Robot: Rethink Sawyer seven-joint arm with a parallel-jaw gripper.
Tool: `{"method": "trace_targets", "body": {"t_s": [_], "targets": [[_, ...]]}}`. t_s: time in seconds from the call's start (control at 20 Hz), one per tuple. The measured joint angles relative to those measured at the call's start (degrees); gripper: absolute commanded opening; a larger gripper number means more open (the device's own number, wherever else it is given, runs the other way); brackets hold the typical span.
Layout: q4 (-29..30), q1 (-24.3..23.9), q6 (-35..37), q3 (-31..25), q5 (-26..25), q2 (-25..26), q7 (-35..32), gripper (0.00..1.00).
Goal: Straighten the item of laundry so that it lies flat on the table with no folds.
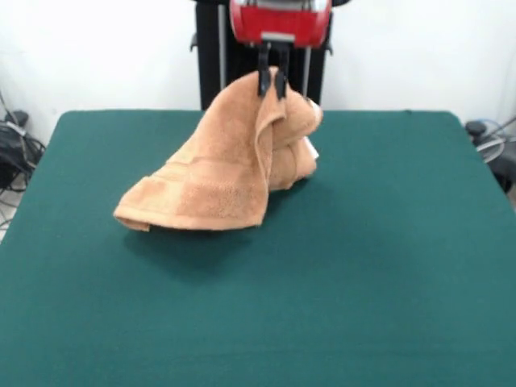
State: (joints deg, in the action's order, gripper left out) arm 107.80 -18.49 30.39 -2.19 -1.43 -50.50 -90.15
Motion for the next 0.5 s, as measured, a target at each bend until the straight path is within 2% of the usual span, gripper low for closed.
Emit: {"method": "trace_targets", "body": {"t_s": [0.5], "targets": [[-0.86, 0.74, -2.99, -0.02, -0.70, 6.55, 0.00, 0.00]]}}
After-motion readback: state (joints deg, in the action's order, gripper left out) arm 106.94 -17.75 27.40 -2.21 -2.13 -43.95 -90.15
